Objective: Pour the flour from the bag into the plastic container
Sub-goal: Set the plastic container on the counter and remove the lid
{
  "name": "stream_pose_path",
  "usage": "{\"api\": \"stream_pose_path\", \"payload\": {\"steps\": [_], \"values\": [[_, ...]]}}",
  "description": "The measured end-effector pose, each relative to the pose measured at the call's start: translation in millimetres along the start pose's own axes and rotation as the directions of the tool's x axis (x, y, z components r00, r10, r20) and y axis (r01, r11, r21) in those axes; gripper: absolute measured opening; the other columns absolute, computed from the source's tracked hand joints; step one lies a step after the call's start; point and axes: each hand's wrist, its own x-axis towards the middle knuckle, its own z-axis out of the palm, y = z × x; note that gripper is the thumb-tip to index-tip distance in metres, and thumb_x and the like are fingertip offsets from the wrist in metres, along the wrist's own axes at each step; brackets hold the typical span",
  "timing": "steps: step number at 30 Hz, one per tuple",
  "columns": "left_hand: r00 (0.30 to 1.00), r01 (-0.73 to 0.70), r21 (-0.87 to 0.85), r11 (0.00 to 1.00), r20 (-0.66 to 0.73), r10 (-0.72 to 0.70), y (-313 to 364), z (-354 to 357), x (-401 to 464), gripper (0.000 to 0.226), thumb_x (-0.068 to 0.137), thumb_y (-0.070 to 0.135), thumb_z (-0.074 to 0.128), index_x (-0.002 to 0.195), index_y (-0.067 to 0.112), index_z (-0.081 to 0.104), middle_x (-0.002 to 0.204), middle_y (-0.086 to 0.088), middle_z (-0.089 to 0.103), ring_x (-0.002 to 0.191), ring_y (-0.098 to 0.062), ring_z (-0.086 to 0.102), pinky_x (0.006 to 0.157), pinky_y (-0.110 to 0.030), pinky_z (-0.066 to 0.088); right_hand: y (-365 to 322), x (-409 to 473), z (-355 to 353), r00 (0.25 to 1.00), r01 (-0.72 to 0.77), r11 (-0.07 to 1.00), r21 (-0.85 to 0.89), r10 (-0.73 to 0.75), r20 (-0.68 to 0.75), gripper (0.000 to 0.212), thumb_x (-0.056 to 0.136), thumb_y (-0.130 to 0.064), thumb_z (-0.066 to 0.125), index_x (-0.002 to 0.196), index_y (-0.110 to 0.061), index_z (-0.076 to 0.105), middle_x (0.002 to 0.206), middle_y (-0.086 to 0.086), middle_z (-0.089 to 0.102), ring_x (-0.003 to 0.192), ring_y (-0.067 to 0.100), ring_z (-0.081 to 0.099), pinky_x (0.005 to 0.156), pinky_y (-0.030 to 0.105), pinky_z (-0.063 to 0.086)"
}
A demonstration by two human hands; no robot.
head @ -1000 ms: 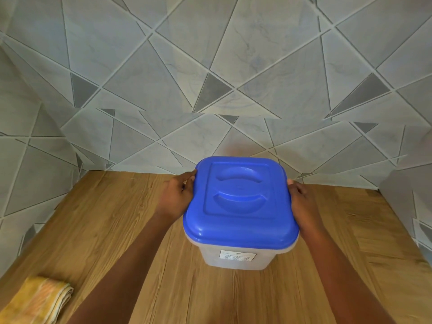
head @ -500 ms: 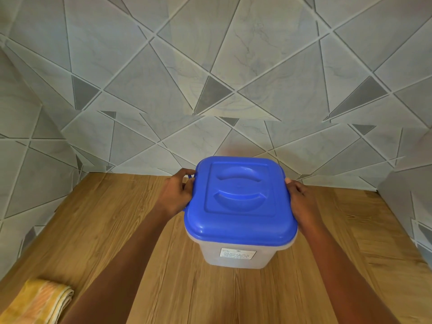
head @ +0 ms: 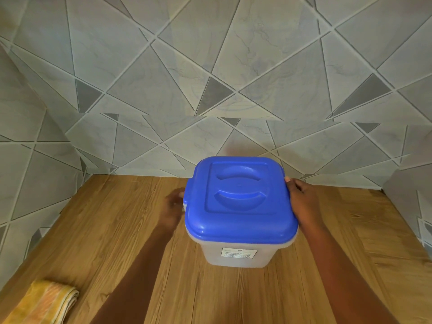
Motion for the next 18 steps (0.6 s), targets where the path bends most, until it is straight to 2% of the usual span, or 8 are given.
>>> {"api": "stream_pose_path", "payload": {"steps": [2,4,7,10,14,16,18], "values": [[0.997,0.021,-0.131,0.991,-0.074,-0.031,13,0,-7,0.032,0.108,0.034,0.045,0.119,0.018,0.070,0.112,0.005,0.076,0.106,-0.008,0.070,0.086,-0.030,0.052,-2,-3,-1,1.000,0.000,1.000,0.024,0.000,-0.014,0.028,0.103,-0.036,0.055,0.082,-0.026,0.070,0.083,0.004,0.073,0.079,0.025,0.068,0.072,0.037,0.055],[1.000,0.003,-0.198,0.980,0.013,-0.001,27,8,-16,0.048,0.109,0.047,0.030,0.124,0.022,0.068,0.122,0.004,0.074,0.115,-0.011,0.068,0.092,-0.031,0.053,-6,-7,1,1.000,-0.007,0.998,0.061,0.007,-0.007,0.027,0.101,-0.040,0.056,0.080,-0.030,0.069,0.082,0.002,0.073,0.080,0.024,0.069,0.074,0.039,0.056],[0.989,0.000,-0.310,0.951,0.143,0.047,39,25,-22,0.055,0.108,0.049,0.028,0.131,0.009,0.060,0.124,-0.013,0.071,0.115,-0.027,0.069,0.087,-0.034,0.060,-11,-7,4,0.996,-0.092,0.984,0.152,0.089,0.024,0.027,0.095,-0.050,0.062,0.090,-0.026,0.074,0.091,0.003,0.077,0.086,0.022,0.073,0.078,0.041,0.058],[0.989,-0.003,-0.353,0.936,0.138,0.055,45,28,-20,0.055,0.107,0.050,0.027,0.137,0.015,0.057,0.129,-0.007,0.070,0.119,-0.025,0.068,0.085,-0.029,0.061,-17,-4,1,0.980,-0.189,0.961,0.200,0.171,0.104,0.030,0.090,-0.056,0.065,0.098,-0.030,0.077,0.100,-0.005,0.078,0.094,0.019,0.075,0.085,0.043,0.060],[0.989,-0.002,-0.361,0.933,0.137,0.055,56,29,-21,0.059,0.105,0.057,0.025,0.143,0.023,0.053,0.134,0.000,0.068,0.123,-0.020,0.065,0.098,-0.038,0.056,-29,-6,-3,0.985,-0.153,0.952,0.267,0.126,0.116,0.023,0.090,-0.047,0.069,0.103,-0.030,0.078,0.103,-0.008,0.078,0.097,0.019,0.075,0.091,0.049,0.059],[0.993,-0.001,-0.386,0.922,0.109,0.046,61,30,-22,0.060,0.105,0.059,0.024,0.143,0.024,0.054,0.134,0.002,0.068,0.122,-0.020,0.066,0.097,-0.039,0.057,-37,-9,-2,0.995,-0.102,0.941,0.322,0.092,0.044,0.017,0.089,-0.034,0.074,0.104,-0.028,0.077,0.103,-0.008,0.078,0.095,0.016,0.075,0.089,0.045,0.060],[0.993,-0.034,-0.399,0.917,0.091,0.076,65,27,-23,0.061,0.105,0.059,0.023,0.142,0.023,0.055,0.133,0.004,0.068,0.119,-0.015,0.067,0.091,-0.032,0.060,-46,-11,-4,0.998,-0.061,0.925,0.376,0.065,0.000,0.017,0.088,-0.022,0.076,0.105,-0.025,0.077,0.101,-0.007,0.078,0.092,0.013,0.075,0.085,0.038,0.061]]}}
